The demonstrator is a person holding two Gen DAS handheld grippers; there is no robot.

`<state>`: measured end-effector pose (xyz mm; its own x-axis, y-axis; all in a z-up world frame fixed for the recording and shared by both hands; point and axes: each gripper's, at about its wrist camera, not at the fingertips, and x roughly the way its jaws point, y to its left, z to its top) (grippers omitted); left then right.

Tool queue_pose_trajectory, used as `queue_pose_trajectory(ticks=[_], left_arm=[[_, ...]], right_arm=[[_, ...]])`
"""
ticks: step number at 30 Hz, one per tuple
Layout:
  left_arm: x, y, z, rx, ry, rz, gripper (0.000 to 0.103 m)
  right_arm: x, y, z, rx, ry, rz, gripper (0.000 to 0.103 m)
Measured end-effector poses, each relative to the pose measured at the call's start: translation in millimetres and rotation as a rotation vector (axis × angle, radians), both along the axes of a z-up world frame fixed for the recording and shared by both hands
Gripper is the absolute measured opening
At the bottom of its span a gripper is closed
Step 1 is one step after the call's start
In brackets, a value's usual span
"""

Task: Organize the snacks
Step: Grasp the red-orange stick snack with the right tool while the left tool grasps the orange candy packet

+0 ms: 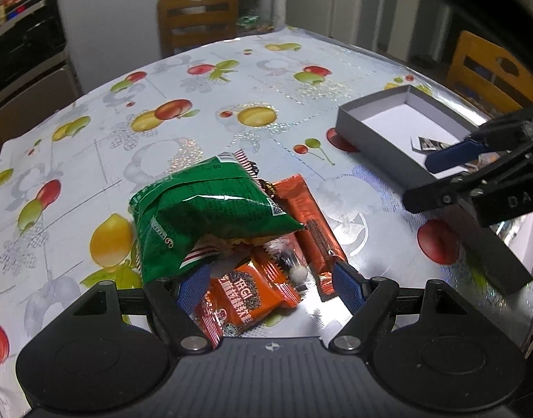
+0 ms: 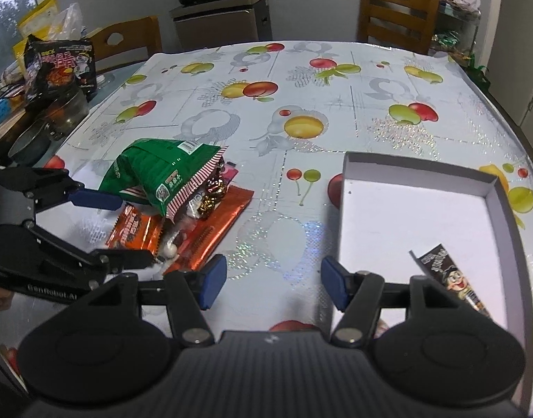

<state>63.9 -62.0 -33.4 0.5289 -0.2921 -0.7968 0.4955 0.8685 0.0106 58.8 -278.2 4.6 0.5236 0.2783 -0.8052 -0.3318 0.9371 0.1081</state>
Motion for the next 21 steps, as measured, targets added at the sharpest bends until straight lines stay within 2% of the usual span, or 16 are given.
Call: queue_pose_trajectory(ticks=[3, 7, 11, 21], left_arm=[[3.2, 1.9, -3.7, 0.006, -0.008, -0.052, 0.079], [9.3, 5.1, -9.3, 0.011, -0.01, -0.128, 0.079], [16.8, 10.5, -18.2, 0.002, 0.029, -0.184, 0.079], [17.6, 21.4, -22.9, -0.046, 0.062, -0.212, 0.079]], right_arm=[[4.7, 11.2, -4.5, 0.002, 0.012, -0.019, 0.067], [11.2, 28.7, -11.2, 0.001, 0.019, -0.031, 0.067], [20.0, 45.7, -15.6, -0.007, 0.022, -0.045, 0.067], [36.7, 72.8, -27.9, -0.06, 0.04, -0.053, 0.067]])
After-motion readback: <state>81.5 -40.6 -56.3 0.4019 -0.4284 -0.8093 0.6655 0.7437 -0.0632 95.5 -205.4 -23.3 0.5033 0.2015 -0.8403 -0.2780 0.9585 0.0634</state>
